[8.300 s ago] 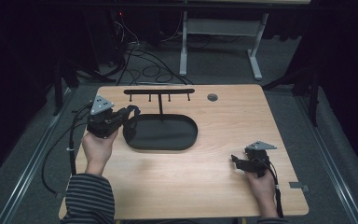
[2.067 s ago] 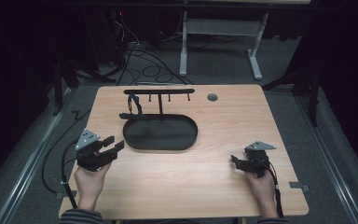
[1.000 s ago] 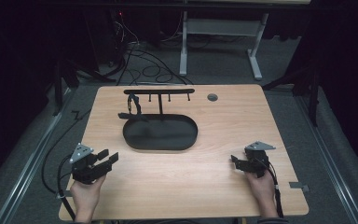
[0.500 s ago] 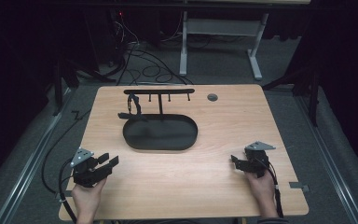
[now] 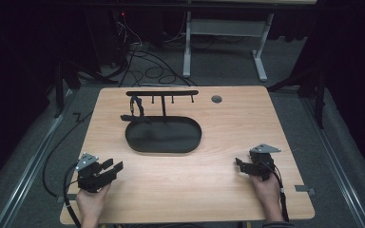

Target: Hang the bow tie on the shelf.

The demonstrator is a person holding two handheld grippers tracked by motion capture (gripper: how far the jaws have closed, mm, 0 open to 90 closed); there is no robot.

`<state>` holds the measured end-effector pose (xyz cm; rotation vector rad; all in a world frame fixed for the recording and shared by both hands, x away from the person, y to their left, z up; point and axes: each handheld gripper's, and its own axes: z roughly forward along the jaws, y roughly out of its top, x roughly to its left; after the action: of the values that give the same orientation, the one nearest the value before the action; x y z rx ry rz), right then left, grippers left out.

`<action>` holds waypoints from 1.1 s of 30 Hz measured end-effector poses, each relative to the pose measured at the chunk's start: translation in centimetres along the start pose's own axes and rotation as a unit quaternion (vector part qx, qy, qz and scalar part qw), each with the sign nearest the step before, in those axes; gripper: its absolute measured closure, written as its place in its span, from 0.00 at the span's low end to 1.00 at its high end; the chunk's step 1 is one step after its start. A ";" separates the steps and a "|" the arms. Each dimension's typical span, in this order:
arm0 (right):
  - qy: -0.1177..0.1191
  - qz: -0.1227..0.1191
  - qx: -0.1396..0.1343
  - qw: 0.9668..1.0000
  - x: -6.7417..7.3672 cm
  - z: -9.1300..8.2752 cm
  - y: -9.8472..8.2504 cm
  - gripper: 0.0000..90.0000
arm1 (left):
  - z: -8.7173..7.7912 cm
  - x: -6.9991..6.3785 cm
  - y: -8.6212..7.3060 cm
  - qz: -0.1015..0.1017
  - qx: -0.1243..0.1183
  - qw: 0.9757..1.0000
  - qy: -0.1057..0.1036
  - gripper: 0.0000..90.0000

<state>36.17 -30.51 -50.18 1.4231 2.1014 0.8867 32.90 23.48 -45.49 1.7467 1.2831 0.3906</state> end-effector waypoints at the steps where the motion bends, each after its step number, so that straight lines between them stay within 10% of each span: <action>1: 0.000 0.001 0.000 1.000 0.0 0.0 0.0 0.36 | 0.1 0.0 -0.1 -0.001 0.001 1.000 -0.001 0.58; 33: 0.000 0.000 0.000 1.000 0.0 0.0 0.0 0.36 | 3.4 0.1 -1.8 -0.008 0.026 1.000 0.010 0.57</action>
<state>36.18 -30.52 -50.18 1.4230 2.1014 0.8877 34.25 22.04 -48.79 1.7790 1.3313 0.3683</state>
